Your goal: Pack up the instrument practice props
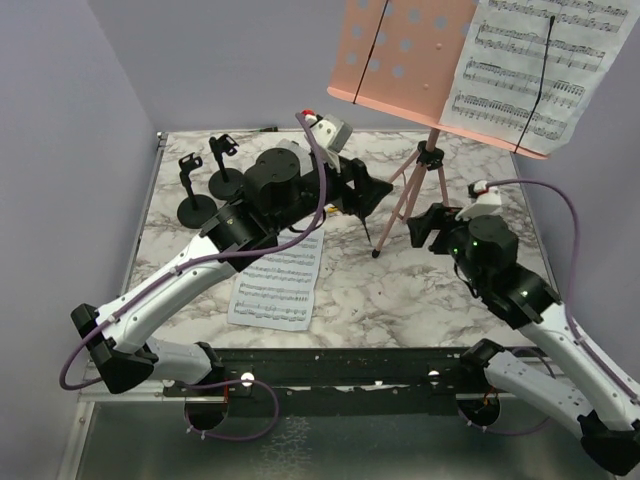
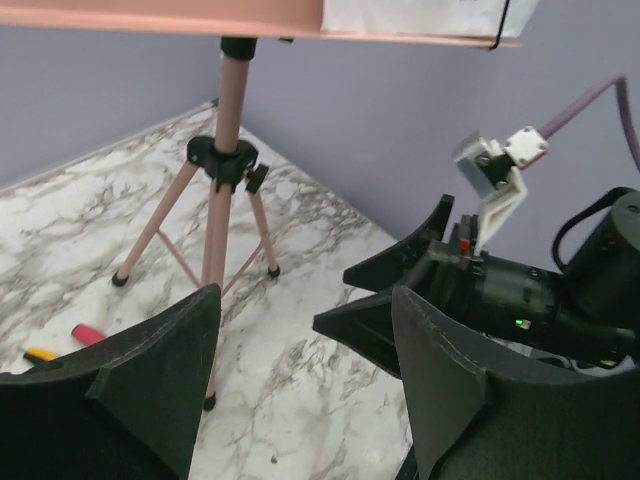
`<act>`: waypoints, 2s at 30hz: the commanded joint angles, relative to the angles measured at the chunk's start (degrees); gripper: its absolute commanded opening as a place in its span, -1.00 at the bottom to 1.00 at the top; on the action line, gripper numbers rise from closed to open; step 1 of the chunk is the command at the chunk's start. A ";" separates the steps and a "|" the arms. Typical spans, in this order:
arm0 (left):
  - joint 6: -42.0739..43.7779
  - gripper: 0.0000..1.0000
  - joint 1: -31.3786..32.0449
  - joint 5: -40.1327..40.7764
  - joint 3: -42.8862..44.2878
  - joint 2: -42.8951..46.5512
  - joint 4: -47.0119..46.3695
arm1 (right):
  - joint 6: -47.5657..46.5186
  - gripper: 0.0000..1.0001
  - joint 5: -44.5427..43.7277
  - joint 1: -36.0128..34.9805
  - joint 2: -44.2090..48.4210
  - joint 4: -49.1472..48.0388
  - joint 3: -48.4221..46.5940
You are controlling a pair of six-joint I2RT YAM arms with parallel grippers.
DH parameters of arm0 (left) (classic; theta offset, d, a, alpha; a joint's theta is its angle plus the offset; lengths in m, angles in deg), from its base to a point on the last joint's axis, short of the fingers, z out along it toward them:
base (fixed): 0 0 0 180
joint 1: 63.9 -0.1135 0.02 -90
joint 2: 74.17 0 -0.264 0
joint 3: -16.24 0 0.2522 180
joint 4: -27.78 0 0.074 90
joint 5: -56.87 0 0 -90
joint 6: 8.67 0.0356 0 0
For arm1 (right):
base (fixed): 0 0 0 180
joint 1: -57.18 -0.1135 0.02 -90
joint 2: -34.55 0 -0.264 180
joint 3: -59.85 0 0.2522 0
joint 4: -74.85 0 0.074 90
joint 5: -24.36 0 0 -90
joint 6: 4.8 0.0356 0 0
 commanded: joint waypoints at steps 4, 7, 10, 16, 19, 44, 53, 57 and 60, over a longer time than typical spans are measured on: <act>-1.24 0.41 2.42 4.91 9.80 -6.50 -0.77 | -7.64 0.61 -3.08 -0.31 5.64 24.05 -18.32; -1.57 0.41 2.77 5.08 14.61 -9.95 -0.80 | -8.63 0.59 -3.71 -0.29 4.39 29.04 -26.51; -1.83 0.41 2.83 5.64 19.38 -13.30 -0.75 | -10.51 0.58 -3.86 -0.30 2.76 32.04 -34.55; -0.38 0.44 2.85 7.35 29.45 -19.64 -0.71 | -11.42 0.52 -7.70 -0.30 -5.49 38.96 -49.52; 0.63 0.46 2.81 8.81 33.69 -22.51 -0.69 | -11.06 0.48 -10.17 -0.34 -9.82 41.48 -54.92; -3.25 0.40 2.84 6.37 50.02 -37.92 -4.23 | -34.03 0.52 -26.99 -0.33 -21.33 16.99 -65.28; -4.13 0.29 2.83 6.08 50.42 -39.20 -5.18 | -39.80 0.27 -28.89 -0.29 -23.74 10.20 -64.22; -4.55 0.21 2.81 5.91 50.52 -39.69 -5.24 | -40.96 0.08 -29.04 -0.32 -23.41 8.22 -62.11; -5.12 0.09 2.82 5.29 50.77 -39.98 -5.44 | -41.52 -0.07 -28.56 -0.30 -23.30 7.72 -61.18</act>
